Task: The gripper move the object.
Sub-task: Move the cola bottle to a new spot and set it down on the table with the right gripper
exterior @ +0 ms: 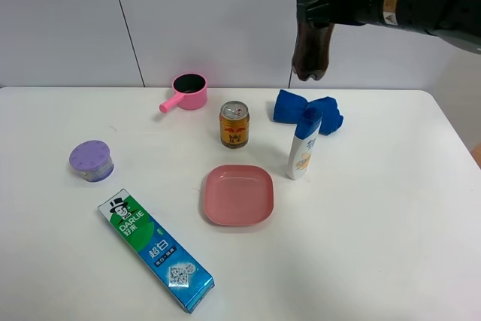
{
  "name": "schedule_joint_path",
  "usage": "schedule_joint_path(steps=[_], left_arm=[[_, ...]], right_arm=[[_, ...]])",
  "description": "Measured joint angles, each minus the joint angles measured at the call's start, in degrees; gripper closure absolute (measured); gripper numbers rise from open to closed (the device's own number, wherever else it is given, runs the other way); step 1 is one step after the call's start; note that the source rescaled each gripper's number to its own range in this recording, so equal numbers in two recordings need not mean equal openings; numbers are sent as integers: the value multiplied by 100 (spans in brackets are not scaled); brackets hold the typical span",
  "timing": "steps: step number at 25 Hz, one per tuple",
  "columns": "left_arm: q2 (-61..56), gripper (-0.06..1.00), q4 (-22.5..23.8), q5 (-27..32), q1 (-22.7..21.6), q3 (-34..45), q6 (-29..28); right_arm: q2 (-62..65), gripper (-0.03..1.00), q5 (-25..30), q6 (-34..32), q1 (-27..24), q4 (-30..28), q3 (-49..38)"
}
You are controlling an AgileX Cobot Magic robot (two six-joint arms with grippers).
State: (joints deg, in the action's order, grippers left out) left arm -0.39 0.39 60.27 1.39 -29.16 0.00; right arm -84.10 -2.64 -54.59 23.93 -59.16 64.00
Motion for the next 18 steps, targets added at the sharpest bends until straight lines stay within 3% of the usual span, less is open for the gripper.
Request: schedule_joint_path(steps=[10,18], left_arm=[[0,-6,0,0,0,0,0],[0,-6,0,0,0,0,0]], right_arm=[[-582,97,176,-111,952,52,559],[-632,97,186,-111,1080,369,630]])
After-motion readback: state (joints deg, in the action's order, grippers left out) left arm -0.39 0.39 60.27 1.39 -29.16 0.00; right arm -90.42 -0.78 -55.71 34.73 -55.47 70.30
